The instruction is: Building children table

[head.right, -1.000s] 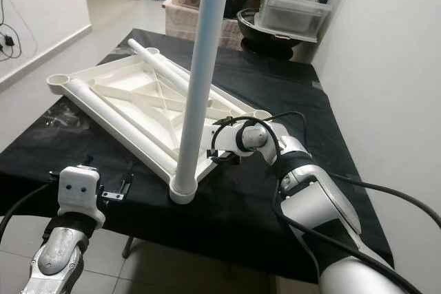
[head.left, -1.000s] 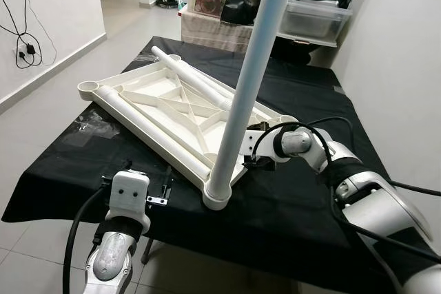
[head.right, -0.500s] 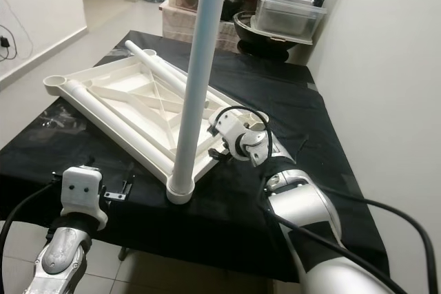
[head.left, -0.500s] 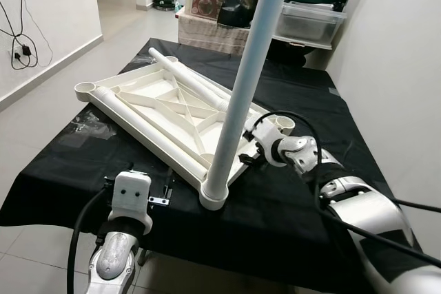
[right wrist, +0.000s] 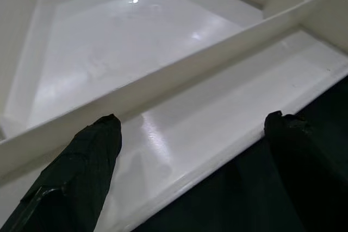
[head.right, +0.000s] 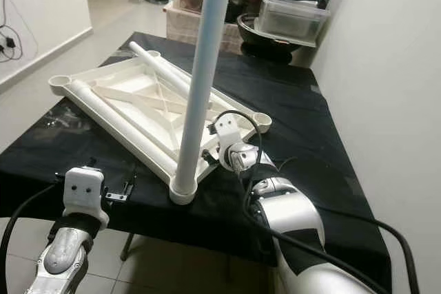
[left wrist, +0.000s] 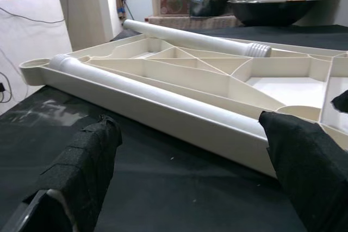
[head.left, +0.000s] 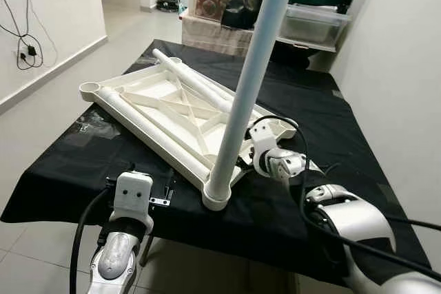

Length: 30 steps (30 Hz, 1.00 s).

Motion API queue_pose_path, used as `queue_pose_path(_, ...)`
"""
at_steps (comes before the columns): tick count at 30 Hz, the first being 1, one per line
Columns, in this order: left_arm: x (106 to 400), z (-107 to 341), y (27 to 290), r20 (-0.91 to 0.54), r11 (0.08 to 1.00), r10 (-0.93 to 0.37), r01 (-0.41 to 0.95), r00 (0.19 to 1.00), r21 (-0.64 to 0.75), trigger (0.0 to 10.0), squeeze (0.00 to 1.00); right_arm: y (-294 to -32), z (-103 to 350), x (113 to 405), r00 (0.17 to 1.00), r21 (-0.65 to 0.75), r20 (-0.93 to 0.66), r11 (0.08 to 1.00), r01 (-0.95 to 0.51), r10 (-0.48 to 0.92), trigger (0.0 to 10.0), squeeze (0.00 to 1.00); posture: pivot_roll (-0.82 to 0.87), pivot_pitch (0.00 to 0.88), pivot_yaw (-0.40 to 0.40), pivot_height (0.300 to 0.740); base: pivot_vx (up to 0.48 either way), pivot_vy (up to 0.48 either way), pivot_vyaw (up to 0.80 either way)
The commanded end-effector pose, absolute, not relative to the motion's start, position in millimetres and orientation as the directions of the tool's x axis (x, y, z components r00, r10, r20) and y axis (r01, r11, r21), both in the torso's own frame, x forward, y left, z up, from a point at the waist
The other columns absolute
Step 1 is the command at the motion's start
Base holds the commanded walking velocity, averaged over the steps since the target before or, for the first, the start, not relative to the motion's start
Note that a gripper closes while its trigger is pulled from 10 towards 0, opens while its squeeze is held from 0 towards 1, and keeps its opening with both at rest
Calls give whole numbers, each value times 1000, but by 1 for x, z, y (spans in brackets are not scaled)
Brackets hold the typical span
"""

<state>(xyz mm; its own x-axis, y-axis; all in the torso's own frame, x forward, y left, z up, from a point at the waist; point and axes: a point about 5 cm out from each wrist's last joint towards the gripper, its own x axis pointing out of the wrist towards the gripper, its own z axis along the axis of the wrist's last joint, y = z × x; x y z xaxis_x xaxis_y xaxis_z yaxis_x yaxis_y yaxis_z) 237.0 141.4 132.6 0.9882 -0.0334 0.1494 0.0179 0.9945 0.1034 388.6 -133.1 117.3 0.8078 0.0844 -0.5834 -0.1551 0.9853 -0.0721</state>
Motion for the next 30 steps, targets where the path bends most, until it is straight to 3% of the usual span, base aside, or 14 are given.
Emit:
queue_pose_path(1, 237, 128, 138, 133, 994, -38, 24, 990, 109, 10000, 0, -146, 90, 373, 737, -54, -676, 996, -66, 12, 10000, 0, 120, 0, -169, 740, 0, 0, 0)
queue_pose_path(4, 237, 129, 139, 136, 994, -32, 17, 990, 110, 10000, 0, -144, 85, 371, 732, 84, -681, 992, 90, -9, 10000, 0, 120, 0, -177, 740, 0, 0, 0)
queue_pose_path(6, 237, 129, 140, 136, 994, -30, 15, 990, 110, 10000, 0, -142, 85, 371, 732, 129, -681, 984, 120, 0, 10000, 0, 120, 0, -177, 740, 0, 0, 0)
queue_pose_path(14, 238, 128, 138, 130, 993, -42, 28, 991, 112, 10000, 0, -126, 71, 360, 666, 157, -746, 975, 159, 11, 10000, 0, 104, 0, -168, 740, 0, 0, 0)
queue_pose_path(15, 238, 128, 138, 130, 993, -42, 27, 991, 113, 10000, 0, -124, 67, 357, 656, 157, -755, 975, 158, 15, 4431, 0, 105, 0, -170, 740, 0, 0, 0)
queue_pose_path(16, 238, 128, 138, 130, 993, -42, 27, 991, 113, 10000, 0, -124, 67, 357, 656, 157, -755, 975, 158, 15, 4431, 0, 105, 0, -170, 740, 0, 0, 0)
queue_pose_path(17, 238, 127, 138, 129, 993, -40, 25, 991, 114, 10000, 0, -124, 65, 356, 651, 157, -759, 974, 165, 12, 0, 0, 105, 0, -173, 740, 0, 0, 0)
queue_pose_path(27, 238, 126, 138, 119, 993, -37, 23, 992, 114, 10000, 0, -136, 66, 357, 641, 147, -762, 939, 310, -92, 0, 0, 98, 0, -175, 740, 0, 0, 0)
queue_pose_path(30, 237, 124, 138, 114, 993, -33, 20, 993, 114, 10000, 0, -155, 69, 358, 603, 150, -769, 856, 495, -214, 0, 0, 89, 0, -176, 740, 0, 0, 0)
